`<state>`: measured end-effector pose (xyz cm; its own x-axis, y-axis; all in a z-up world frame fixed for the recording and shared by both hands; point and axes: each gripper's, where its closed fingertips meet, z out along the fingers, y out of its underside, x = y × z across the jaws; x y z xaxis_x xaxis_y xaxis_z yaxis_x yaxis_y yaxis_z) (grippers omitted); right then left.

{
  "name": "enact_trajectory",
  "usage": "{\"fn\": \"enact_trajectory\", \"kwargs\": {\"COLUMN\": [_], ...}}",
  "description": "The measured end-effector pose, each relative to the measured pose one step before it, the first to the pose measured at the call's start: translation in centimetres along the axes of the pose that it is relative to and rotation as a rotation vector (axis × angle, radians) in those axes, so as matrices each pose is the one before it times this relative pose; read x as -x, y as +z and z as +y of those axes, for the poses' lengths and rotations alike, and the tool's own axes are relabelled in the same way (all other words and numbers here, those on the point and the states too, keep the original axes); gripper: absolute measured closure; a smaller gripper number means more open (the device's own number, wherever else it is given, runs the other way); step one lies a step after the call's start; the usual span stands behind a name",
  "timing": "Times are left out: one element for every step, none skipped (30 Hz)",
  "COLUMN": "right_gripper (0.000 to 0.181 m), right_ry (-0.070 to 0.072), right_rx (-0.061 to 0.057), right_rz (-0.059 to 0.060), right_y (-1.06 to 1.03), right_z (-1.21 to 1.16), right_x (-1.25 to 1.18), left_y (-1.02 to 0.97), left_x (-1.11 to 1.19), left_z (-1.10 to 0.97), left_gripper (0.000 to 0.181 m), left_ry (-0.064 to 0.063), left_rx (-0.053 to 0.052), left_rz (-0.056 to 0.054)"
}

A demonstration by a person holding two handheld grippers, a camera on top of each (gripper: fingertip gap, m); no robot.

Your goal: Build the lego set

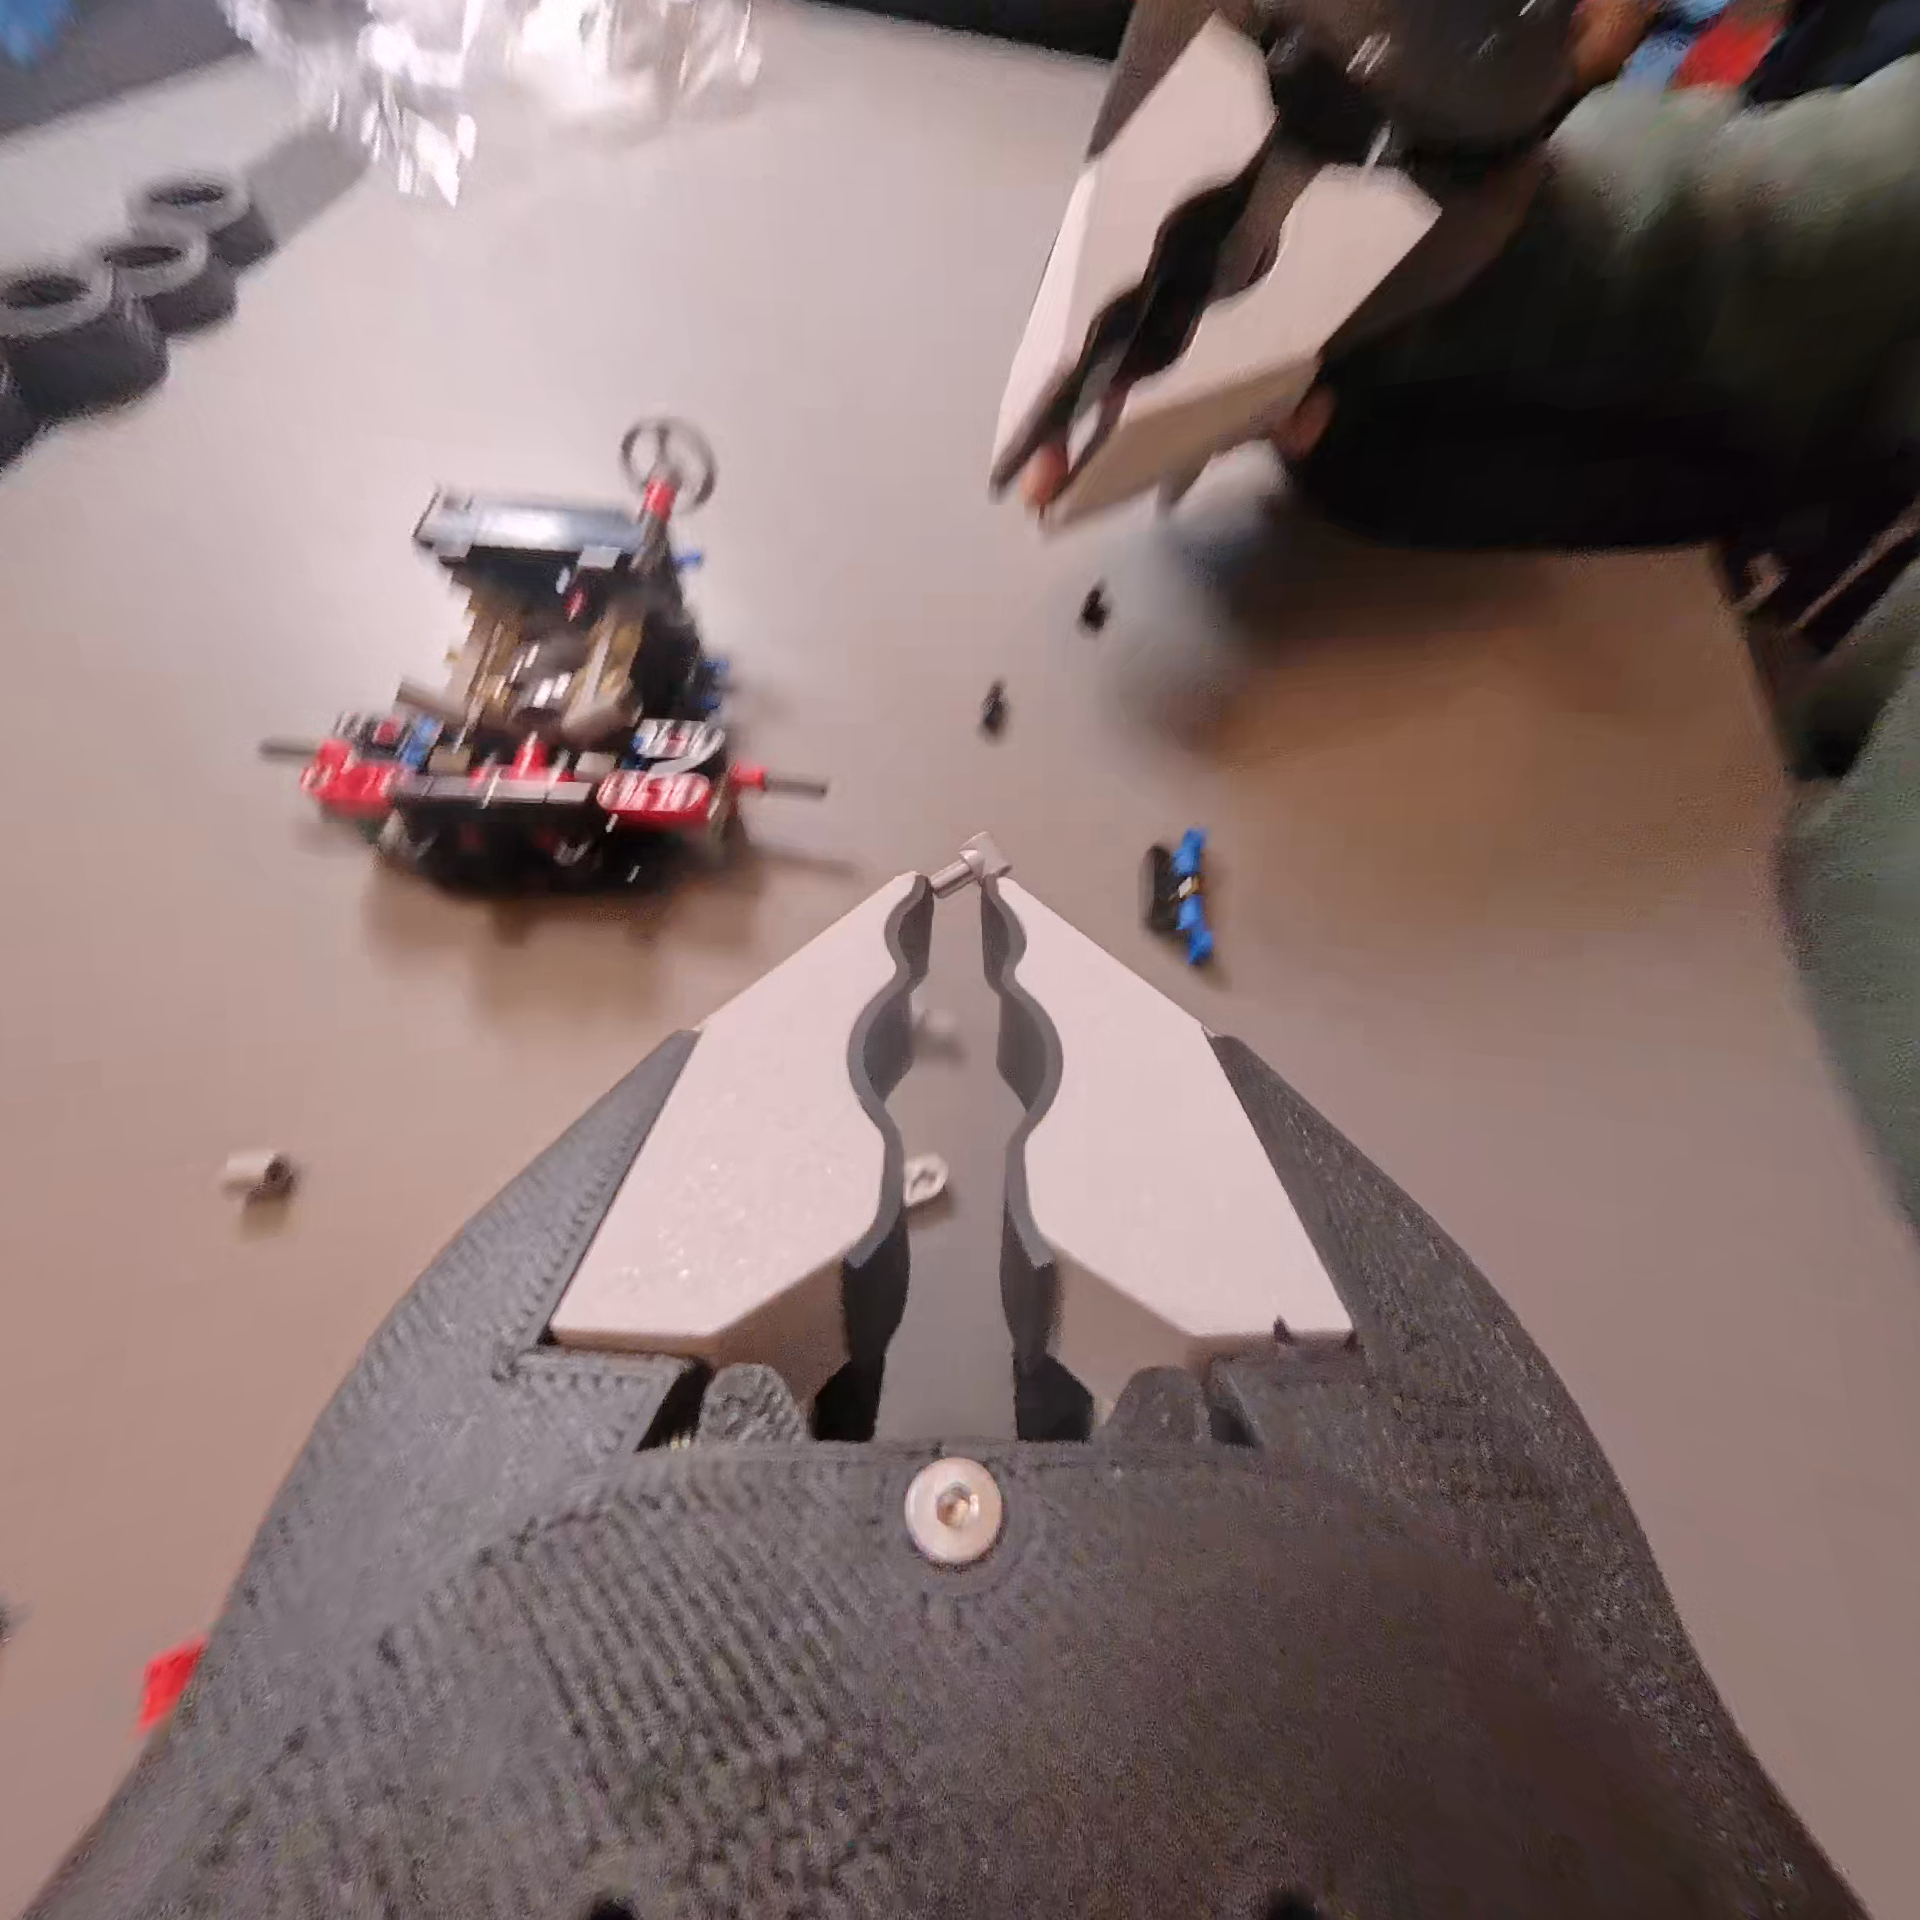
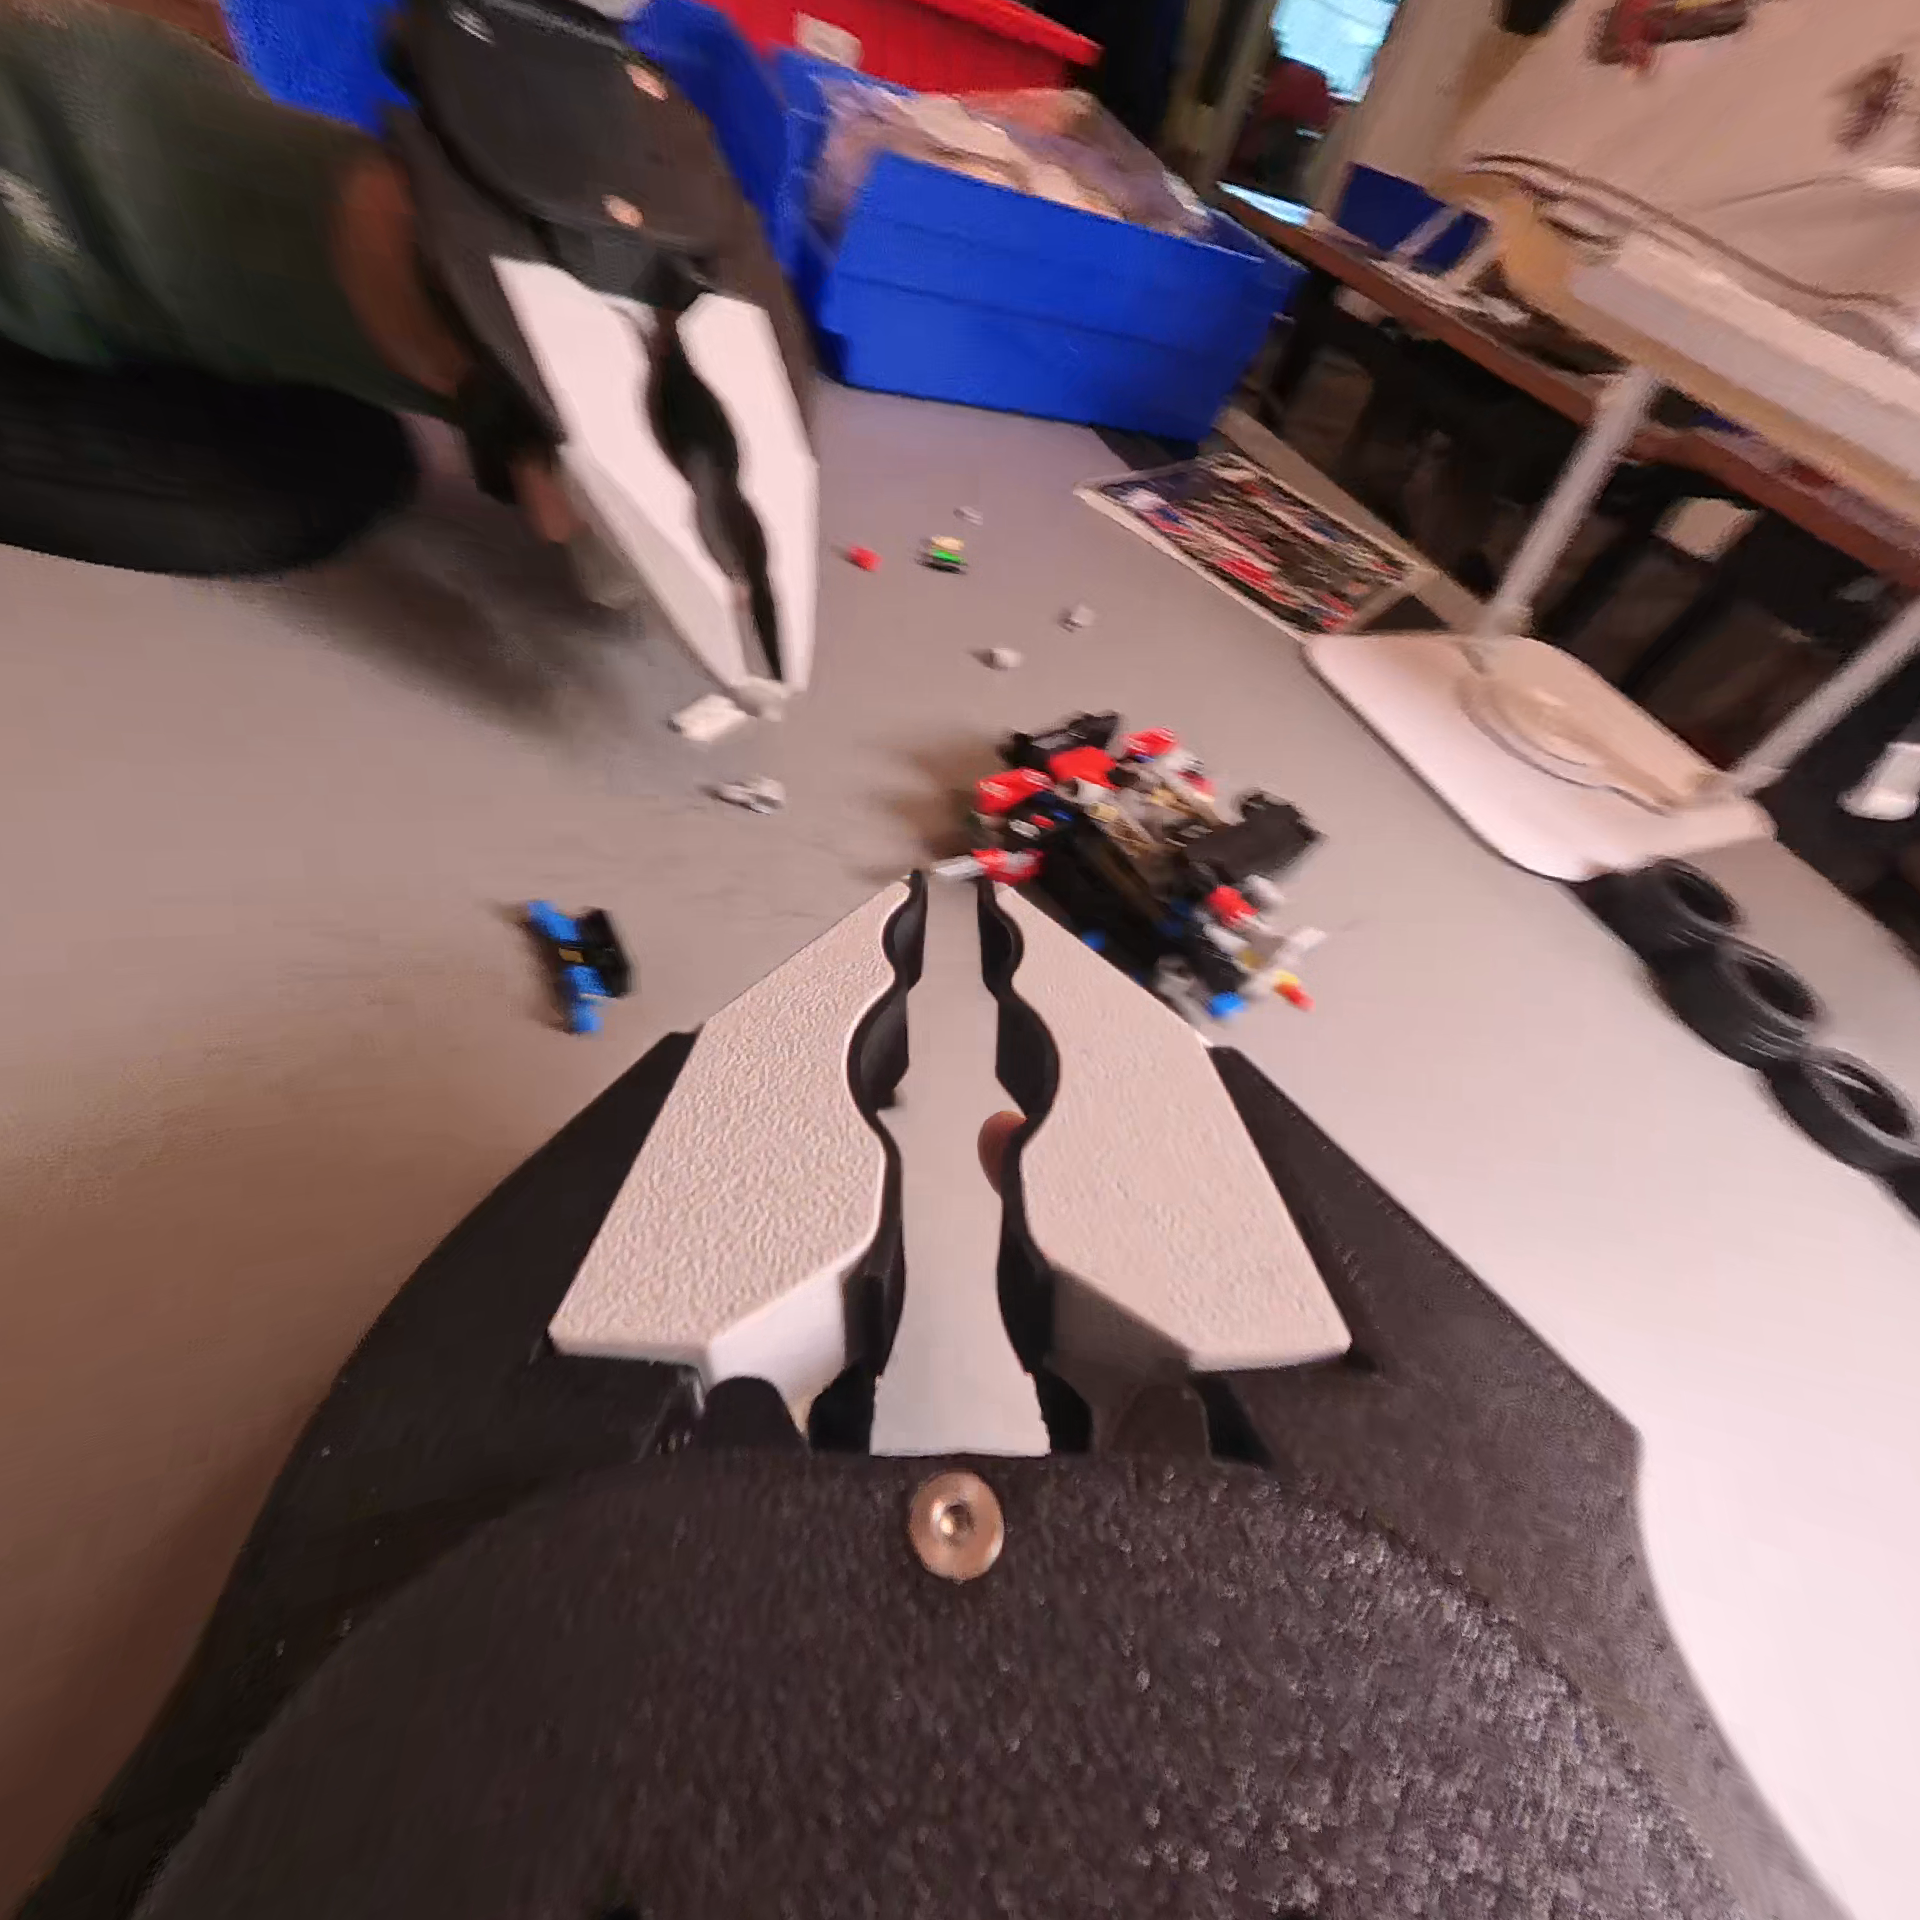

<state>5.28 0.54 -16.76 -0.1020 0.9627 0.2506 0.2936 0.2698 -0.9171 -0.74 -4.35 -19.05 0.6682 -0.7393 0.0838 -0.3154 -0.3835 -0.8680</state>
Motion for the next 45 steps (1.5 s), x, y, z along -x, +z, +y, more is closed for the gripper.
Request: {"fn": "enact_trajectory", "kwargs": {"right_gripper": [0.172,0.172,0.172,0.172,0.171,0.169,0.168,0.168,0.168,0.168,0.168,0.170,0.171,0.173,0.173,0.173,0.173,0.174,0.174,0.174,0.174,0.175,0.175,0.175,0.175,0.175,0.175,0.175,0.175,0.175,0.175,0.176,0.176,0.176,0.176,0.176,0.176,0.175,0.176,0.176,0.176,0.176,0.177,0.181,0.181], "right_ry": [0.0265,0.0177,0.0207,0.0311,0.0359,0.0313,0.0205,0.0112,0.0070,0.0059,0.0056,0.0031,-0.0033,-0.0109,-0.0151,-0.0125,-0.0088,-0.0073,-0.0045,0.0007,0.0093,0.0214,0.0337,0.0434,0.0463,0.0440,0.0353,0.0255,0.0211,0.0151,0.0046,-0.0027,-0.0039,0.0055,0.0103,0.0103,0.0077,0.0040,0.0061,0.0093,0.0084,0.0004,-0.0079,-0.0120,-0.0102], "right_rx": [-0.0281,-0.0371,-0.0282,-0.0131,-0.0043,-0.0022,-0.0036,-0.0049,-0.0059,-0.0096,-0.0107,-0.0065,0.0009,0.0055,0.0023,0.0061,0.0016,-0.0026,-0.0027,-0.0021,-0.0010,-0.0015,-0.0012,0.0023,0.0111,0.0172,0.0151,0.0117,0.0189,0.0218,0.0164,0.0172,0.0110,0.0063,0.0017,0.0002,0.0022,0.0013,-0.0013,-0.0007,-0.0015,0.0000,0.0026,0.0039,0.0036], "right_rz": [-0.0643,-0.0525,-0.0468,-0.0327,-0.0230,-0.0160,-0.0132,-0.0081,-0.0054,-0.0025,-0.0031,-0.0034,0.0001,0.0076,0.0055,0.0032,0.0032,0.0033,0.0009,-0.0016,-0.0041,-0.0077,-0.0092,-0.0122,-0.0207,-0.0237,-0.0194,-0.0213,-0.0209,-0.0126,-0.0042,0.0079,0.0121,0.0039,0.0028,0.0044,0.0077,0.0109,0.0126,0.0003,-0.0019,0.0014,0.0056,0.0103,0.0090], "right_y": [0.108,0.125,0.189,0.262,0.301,0.251,0.185,0.110,0.042,0.013,-0.026,-0.006,0.017,0.031,0.010,-0.010,-0.006,-0.021,-0.014,-0.004,-0.001,0.007,0.006,0.010,0.022,0.046,0.056,0.061,0.130,0.168,0.170,0.136,0.090,0.083,0.061,0.039,0.048,0.046,0.016,0.018,0.020,0.042,0.050,0.063,0.076], "right_z": [-0.592,-0.704,-0.581,-0.340,-0.172,-0.079,-0.081,-0.078,-0.104,-0.184,-0.210,-0.161,-0.041,0.066,0.018,0.056,-0.001,-0.061,-0.063,-0.046,-0.019,-0.007,-0.001,0.060,0.184,0.279,0.281,0.247,0.338,0.380,0.303,0.295,0.205,0.118,0.042,0.016,0.034,0.026,-0.014,-0.014,-0.027,-0.013,0.036,0.062,0.060], "right_x": [1.254,1.116,0.985,0.690,0.468,0.311,0.248,0.168,0.112,0.080,0.079,0.093,0.050,-0.027,0.006,0.023,-0.006,-0.004,0.005,0.010,-0.001,0.008,-0.044,-0.048,0.032,0.100,0.094,0.198,0.246,0.162,0.085,-0.077,-0.164,-0.058,-0.071,-0.110,-0.139,-0.173,-0.216,-0.033,0.016,0.022,0.002,-0.038,-0.044], "left_y": [0.107,0.186,0.234,0.256,0.247,0.200,0.170,0.165,0.145,0.125,0.093,0.085,0.061,0.056,0.047,0.008,-0.018,-0.015,-0.026,-0.018,-0.012,-0.025,-0.045,-0.059,-0.071,-0.029,0.030,0.070,0.106,0.132,0.136,0.106,0.067,0.029,0.006,0.003,0.016,0.009,0.042,0.061,0.071,0.090,0.103,0.088,0.058], "left_x": [-0.931,-0.774,-0.548,-0.442,-0.343,-0.283,-0.284,-0.143,-0.116,-0.120,-0.041,-0.124,-0.121,-0.045,-0.026,-0.027,0.010,0.000,0.006,-0.014,-0.006,-0.007,0.033,0.034,-0.054,-0.145,-0.278,-0.448,-0.444,-0.374,-0.267,-0.075,0.022,0.000,0.039,0.060,0.089,0.076,0.157,0.013,-0.222,-0.221,-0.090,-0.009,0.017], "left_z": [-1.049,-0.940,-0.763,-0.505,-0.345,-0.320,-0.244,-0.099,0.014,0.030,-0.043,-0.051,-0.049,-0.050,0.051,0.033,-0.014,-0.039,-0.051,-0.030,0.000,-0.014,-0.014,-0.028,-0.014,0.084,0.214,0.294,0.254,0.243,0.286,0.301,0.236,0.148,0.084,0.087,0.116,0.177,0.230,0.209,0.102,0.009,0.016,0.103,0.121], "left_gripper": [0.174,0.174,0.174,0.174,0.174,0.174,0.174,0.174,0.174,0.174,0.174,0.174,0.174,0.174,0.174,0.174,0.174,0.174,0.174,0.174,0.174,0.174,0.174,0.174,0.172,0.169,0.167,0.166,0.166,0.169,0.171,0.172,0.173,0.173,0.174,0.174,0.176,0.181,0.181,0.181,0.181,0.181,0.181,0.181,0.181], "left_ry": [0.0196,0.0213,0.0202,0.0194,0.0217,0.0240,0.0207,0.0193,0.0244,0.0246,0.0185,0.0139,0.0071,0.0050,0.0057,0.0013,-0.0021,-0.0033,-0.0045,-0.0036,-0.0030,-0.0012,0.0040,0.0090,0.0104,0.0077,0.0034,-0.0021,-0.0108,-0.0169,-0.0152,-0.0115,-0.0113,-0.0153,-0.0202,-0.0228,-0.0208,-0.0157,-0.0119,-0.0079,-0.0094,-0.0109,-0.0106,-0.0071,-0.0030], "left_rx": [-0.0575,-0.0514,-0.0425,-0.0259,-0.0165,-0.0158,-0.0094,-0.0012,0.0051,0.0053,0.0004,-0.0009,-0.0004,-0.0019,0.0024,-0.0002,-0.0037,-0.0042,-0.0031,-0.0017,-0.0006,0.0000,0.0010,0.0019,0.0024,0.0090,0.0160,0.0196,0.0168,0.0153,0.0175,0.0180,0.0135,0.0077,0.0047,0.0043,0.0052,0.0080,0.0105,0.0094,0.0041,-0.0017,-0.0003,0.0053,0.0065], "left_rz": [0.0298,0.0197,0.0068,0.0040,-0.0006,-0.0046,-0.0022,-0.0079,-0.0091,-0.0086,-0.0123,-0.0032,-0.0003,-0.0040,-0.0023,0.0006,0.0000,0.0009,0.0018,0.0016,0.0008,-0.0006,-0.0039,-0.0047,0.0000,0.0058,0.0144,0.0251,0.0244,0.0213,0.0160,0.0049,0.0015,0.0053,0.0060,0.0062,0.0047,0.0032,-0.0057,0.0011,0.0150,0.0140,0.0063,0.0032,0.0010]}}
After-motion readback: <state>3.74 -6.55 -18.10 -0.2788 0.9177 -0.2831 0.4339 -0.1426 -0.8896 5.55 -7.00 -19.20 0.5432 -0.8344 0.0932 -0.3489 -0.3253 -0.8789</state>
